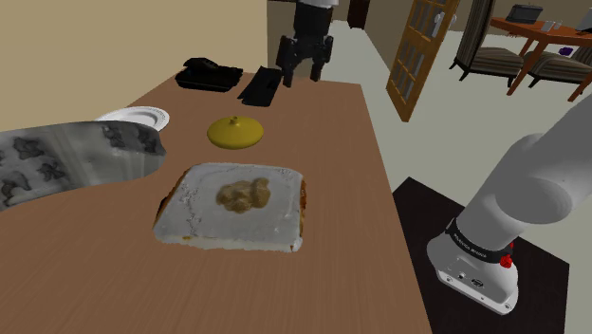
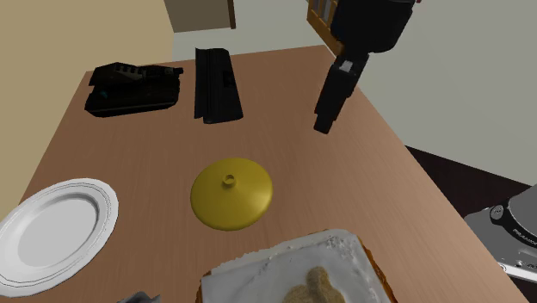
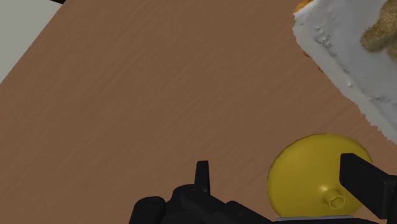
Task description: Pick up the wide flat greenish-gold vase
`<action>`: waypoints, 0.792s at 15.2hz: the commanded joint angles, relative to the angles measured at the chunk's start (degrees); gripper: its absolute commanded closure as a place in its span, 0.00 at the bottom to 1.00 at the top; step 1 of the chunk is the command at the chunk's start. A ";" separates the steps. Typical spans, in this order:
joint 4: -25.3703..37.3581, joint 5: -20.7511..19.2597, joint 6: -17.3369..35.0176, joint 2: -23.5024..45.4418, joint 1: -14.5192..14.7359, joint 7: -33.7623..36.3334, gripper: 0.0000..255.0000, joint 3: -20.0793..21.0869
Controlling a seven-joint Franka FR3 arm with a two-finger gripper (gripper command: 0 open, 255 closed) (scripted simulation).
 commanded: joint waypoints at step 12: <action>29.66 -11.83 -1.37 31.68 6.08 14.21 0.00 4.84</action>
